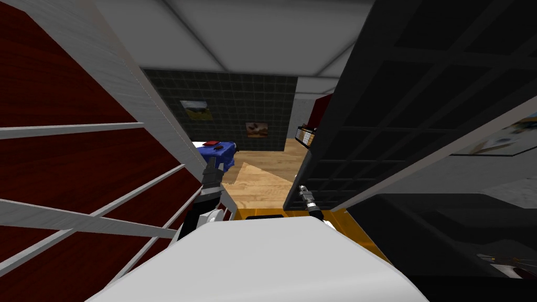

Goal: Pull the door open

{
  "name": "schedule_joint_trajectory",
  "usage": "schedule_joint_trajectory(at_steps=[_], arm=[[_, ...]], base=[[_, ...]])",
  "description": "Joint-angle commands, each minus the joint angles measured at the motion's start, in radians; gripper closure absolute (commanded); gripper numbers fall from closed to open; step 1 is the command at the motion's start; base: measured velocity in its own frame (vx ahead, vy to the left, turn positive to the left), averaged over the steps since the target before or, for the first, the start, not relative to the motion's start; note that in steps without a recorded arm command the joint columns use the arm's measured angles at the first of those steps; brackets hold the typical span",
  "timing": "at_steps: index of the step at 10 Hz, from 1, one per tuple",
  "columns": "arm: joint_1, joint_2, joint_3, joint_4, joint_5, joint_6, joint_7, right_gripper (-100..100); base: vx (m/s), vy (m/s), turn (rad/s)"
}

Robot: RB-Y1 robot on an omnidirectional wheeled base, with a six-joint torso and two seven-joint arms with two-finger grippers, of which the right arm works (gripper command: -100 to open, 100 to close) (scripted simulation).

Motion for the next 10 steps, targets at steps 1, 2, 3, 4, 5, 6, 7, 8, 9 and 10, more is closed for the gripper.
schedule_joint_trajectory(at_steps=[1, 2, 3, 4, 5, 6, 7, 8, 9, 10], arm=[[0.0, 0.002, 0.001, 0.0, 0.0, -0.002, -0.001, 100], [0.0, 0.002, 0.001, 0.0, 0.0, -0.002, -0.001, 100], [0.0, 0.002, 0.001, 0.0, 0.0, -0.002, -0.001, 100], [0.0, -0.001, 0.008, 0.003, -0.014, 0.001, -0.034, 100], [-0.001, -0.002, 0.013, 0.004, -0.023, 0.002, -0.056, 100], [-0.002, -0.003, 0.017, 0.004, -0.03, 0.002, -0.071, 100], [-0.003, -0.003, 0.02, 0.005, -0.036, 0.003, -0.086, 100], [-0.003, -0.004, 0.023, 0.005, -0.043, 0.003, -0.102, 100], [-0.004, -0.005, 0.027, 0.006, -0.05, 0.004, -0.117, 100], [-0.005, -0.006, 0.031, 0.007, -0.057, 0.004, -0.134, 100]], base=[[-0.014, -0.002, 0.001], [-0.006, 0.0, -0.005], [0.0, 0.0, 0.0], [-0.031, -0.013, 0.05], [-0.051, -0.023, 0.072], [-0.049, -0.019, 0.038], [-0.045, -0.015, 0.033], [-0.039, -0.01, 0.034], [-0.036, -0.007, 0.033], [-0.035, -0.01, 0.028]])
